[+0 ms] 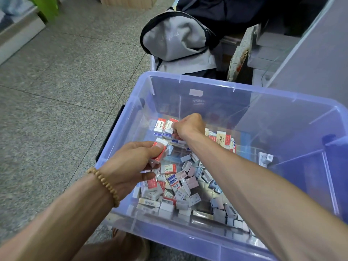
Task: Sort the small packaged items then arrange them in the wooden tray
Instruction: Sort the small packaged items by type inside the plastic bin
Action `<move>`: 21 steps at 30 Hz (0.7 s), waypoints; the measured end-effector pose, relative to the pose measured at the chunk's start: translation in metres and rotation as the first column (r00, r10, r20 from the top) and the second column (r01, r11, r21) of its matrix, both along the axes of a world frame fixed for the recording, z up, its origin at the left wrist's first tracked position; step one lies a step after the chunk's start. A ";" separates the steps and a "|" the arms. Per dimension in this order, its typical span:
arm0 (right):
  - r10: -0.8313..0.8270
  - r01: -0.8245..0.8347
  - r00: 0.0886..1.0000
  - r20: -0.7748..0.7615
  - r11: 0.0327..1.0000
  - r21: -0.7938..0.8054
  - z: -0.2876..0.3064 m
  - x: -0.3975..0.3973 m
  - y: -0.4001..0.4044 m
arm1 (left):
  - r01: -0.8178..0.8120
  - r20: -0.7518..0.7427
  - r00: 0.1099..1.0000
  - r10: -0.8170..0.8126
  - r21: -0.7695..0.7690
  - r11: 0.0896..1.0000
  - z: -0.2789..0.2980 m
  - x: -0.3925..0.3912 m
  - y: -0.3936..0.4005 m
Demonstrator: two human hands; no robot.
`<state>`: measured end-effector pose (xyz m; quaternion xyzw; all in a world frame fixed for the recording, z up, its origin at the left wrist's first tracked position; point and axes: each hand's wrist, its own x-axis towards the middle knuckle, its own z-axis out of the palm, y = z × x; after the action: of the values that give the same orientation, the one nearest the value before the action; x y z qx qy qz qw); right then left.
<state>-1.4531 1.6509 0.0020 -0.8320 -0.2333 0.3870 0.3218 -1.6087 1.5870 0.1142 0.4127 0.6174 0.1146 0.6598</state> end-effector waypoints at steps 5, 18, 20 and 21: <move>-0.044 0.045 0.994 -0.098 0.999 0.010 0.006 -0.004 -0.002 | 0.010 0.003 1.000 -0.010 0.009 1.000 -0.002 0.001 0.002; 0.371 -0.344 0.754 -0.542 0.926 0.154 0.103 0.025 -0.102 | 0.015 0.121 0.992 -0.024 0.078 0.997 -0.011 0.020 0.002; 0.390 -0.341 0.725 -0.568 0.919 0.197 0.103 0.028 -0.111 | 0.003 0.165 0.986 -0.016 0.079 0.997 -0.008 0.024 0.001; 0.378 -0.315 0.723 -0.579 0.925 0.211 0.101 0.029 -0.113 | -0.015 0.185 0.983 0.000 0.080 0.997 -0.006 0.025 0.000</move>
<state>-1.4242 1.5376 0.1031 -0.5870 -0.2871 0.6754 0.3419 -1.5832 1.5871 0.1080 0.4242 0.5501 0.1799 0.6965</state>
